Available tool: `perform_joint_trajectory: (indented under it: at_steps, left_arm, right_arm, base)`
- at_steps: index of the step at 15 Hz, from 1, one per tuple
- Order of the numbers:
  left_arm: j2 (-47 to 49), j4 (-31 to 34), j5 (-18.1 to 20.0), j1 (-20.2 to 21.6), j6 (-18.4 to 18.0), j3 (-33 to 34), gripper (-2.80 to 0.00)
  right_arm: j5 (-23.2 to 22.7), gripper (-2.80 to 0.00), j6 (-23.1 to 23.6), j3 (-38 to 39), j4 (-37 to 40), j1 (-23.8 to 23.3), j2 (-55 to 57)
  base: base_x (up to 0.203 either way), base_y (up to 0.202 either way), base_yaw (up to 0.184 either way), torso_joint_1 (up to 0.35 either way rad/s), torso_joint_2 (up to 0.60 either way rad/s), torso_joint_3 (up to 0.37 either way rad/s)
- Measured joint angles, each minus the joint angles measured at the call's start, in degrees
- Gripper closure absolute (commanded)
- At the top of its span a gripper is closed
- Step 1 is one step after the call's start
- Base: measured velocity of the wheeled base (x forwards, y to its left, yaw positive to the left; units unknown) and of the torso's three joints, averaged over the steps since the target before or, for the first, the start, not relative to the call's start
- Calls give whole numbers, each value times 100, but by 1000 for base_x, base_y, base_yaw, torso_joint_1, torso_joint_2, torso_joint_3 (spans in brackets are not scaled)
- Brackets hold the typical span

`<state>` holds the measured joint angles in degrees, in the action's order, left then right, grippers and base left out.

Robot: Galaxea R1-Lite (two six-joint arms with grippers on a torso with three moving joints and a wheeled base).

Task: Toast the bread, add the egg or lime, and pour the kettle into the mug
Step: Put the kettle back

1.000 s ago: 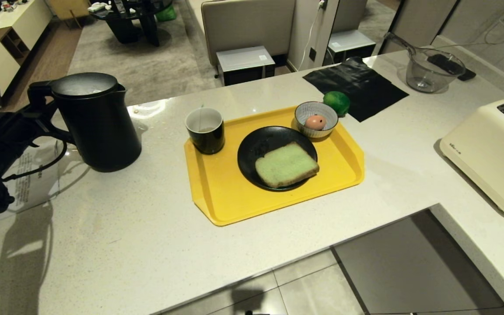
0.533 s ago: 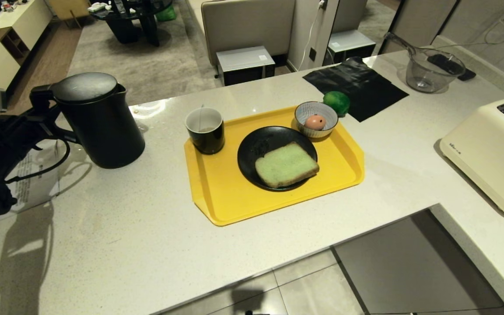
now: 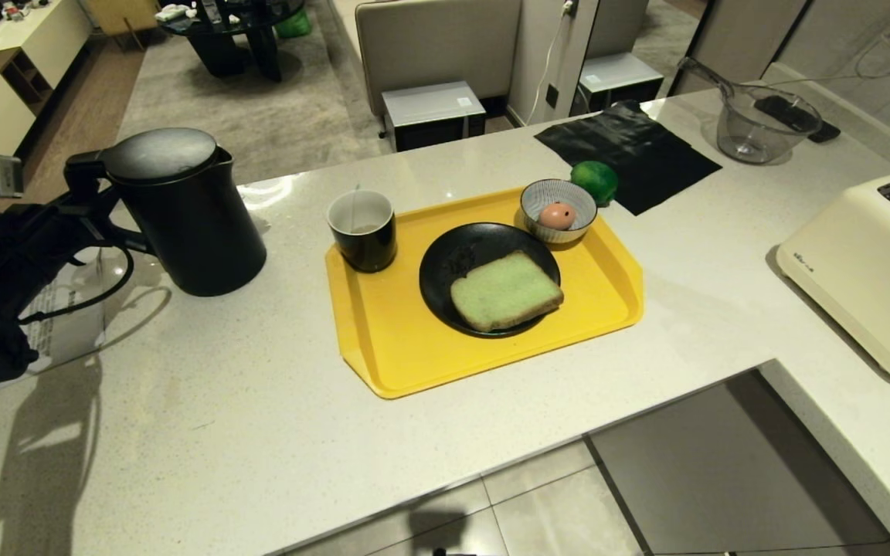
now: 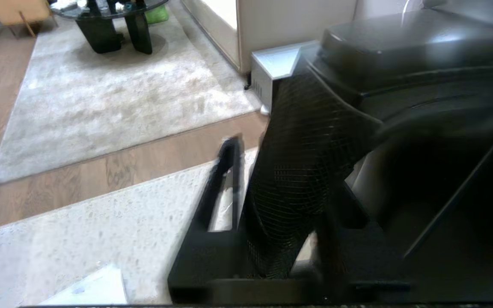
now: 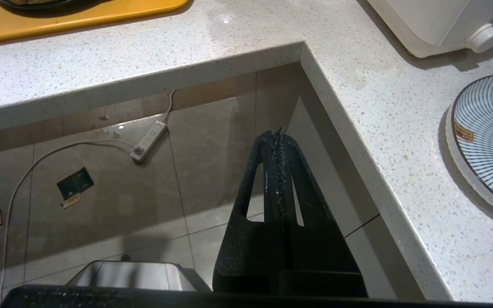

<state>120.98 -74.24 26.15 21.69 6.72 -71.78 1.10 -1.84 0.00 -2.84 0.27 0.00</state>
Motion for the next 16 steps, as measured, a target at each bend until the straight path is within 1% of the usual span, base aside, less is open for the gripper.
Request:
perform_joint_trajectory:
  at_steps: [3,6,11,16]
  left_arm:
    - [-66,18,1,-2,41,10,-280]
    - [-180,120,15,-2,2,156,-280]
    - [-448,132,33,-142,-10,959,-280]
    - [-662,134,39,-240,-70,1352,-280]
  right_arm:
    - [0,0,-5,0,1,-2,0]
    - [3,0,0,0,0,-5,0]
    - [0,0,-2,0,0,-2,0]
    - [1,0,-2,0,-1,-2,0]
  base:
    - [0,0,0,0,0,0]
    - [0,0,0,0,0,0]
    - [0,0,0,0,0,0]
    - [0,0,0,0,0,0]
